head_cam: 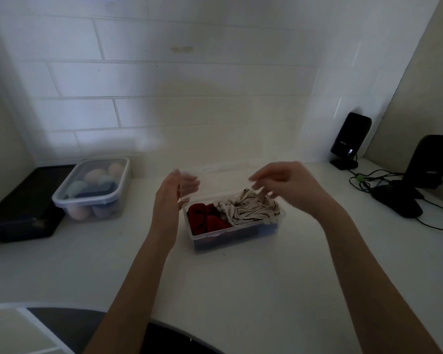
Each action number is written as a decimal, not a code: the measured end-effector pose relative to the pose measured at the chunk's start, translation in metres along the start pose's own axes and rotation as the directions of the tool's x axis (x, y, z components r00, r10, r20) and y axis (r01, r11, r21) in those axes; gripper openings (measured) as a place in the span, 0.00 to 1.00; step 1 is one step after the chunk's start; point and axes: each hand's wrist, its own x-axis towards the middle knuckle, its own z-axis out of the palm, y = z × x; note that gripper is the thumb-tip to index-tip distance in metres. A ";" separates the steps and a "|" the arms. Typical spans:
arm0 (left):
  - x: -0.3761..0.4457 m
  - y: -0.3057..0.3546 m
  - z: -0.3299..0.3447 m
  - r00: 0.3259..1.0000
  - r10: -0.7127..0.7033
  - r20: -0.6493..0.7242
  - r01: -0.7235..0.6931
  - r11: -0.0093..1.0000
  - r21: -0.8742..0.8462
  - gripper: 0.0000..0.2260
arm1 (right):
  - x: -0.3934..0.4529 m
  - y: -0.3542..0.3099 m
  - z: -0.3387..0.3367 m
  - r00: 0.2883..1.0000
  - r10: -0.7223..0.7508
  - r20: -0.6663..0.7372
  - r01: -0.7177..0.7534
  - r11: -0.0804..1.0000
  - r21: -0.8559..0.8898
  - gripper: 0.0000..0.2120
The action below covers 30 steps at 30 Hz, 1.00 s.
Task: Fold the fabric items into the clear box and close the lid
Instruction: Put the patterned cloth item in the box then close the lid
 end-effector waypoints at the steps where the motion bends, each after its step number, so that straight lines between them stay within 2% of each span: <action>1: -0.002 0.000 0.000 1.000 0.002 0.003 -0.002 1.000 -0.007 0.19 | -0.003 0.006 -0.006 0.988 0.016 -0.154 -0.009 0.999 0.049 0.11; 3: -0.006 -0.001 0.001 1.000 0.005 -0.004 -0.005 1.000 0.000 0.21 | -0.008 0.019 -0.007 0.922 0.048 -0.385 -0.027 0.998 0.059 0.11; 5: -0.009 -0.001 0.002 1.000 -0.001 -0.008 0.001 1.000 0.011 0.20 | -0.009 0.031 -0.003 0.883 0.079 -0.462 -0.033 0.994 0.107 0.07; 7: -0.014 -0.001 0.003 0.999 0.033 0.008 -0.034 0.998 0.061 0.18 | -0.011 0.035 0.002 0.914 0.104 -0.392 -0.037 0.984 0.175 0.07; 10: -0.024 0.003 0.004 0.992 0.095 0.087 -0.107 0.985 0.134 0.19 | -0.014 0.037 0.012 0.976 0.088 -0.198 -0.048 0.980 0.195 0.13; 13: -0.033 0.000 0.003 0.978 0.089 0.186 -0.127 0.971 0.204 0.12 | -0.016 0.045 0.019 0.989 0.115 -0.092 -0.093 0.973 0.211 0.12; 16: -0.037 -0.009 -0.002 0.956 0.089 0.279 -0.196 0.902 0.384 0.02 | -0.019 0.052 0.020 0.992 0.126 -0.026 -0.116 0.962 0.248 0.13; 18: -0.042 -0.014 -0.003 0.924 0.128 0.361 -0.306 0.813 0.495 0.09 | -0.023 0.055 0.021 0.992 0.127 -0.002 -0.122 0.954 0.273 0.14; 20: -0.046 -0.014 -0.003 0.912 0.156 0.379 -0.351 0.775 0.525 0.11 | -0.025 0.059 0.022 0.991 0.134 0.024 -0.135 0.946 0.294 0.14; 27: -0.045 -0.021 -0.006 0.908 0.153 0.391 -0.360 0.764 0.536 0.13 | -0.028 0.069 0.025 0.985 0.168 0.043 -0.173 0.938 0.300 0.21; 30: -0.046 -0.022 -0.006 0.906 0.148 0.397 -0.360 0.764 0.536 0.14 | -0.027 0.071 0.025 0.986 0.154 0.058 -0.165 0.941 0.295 0.20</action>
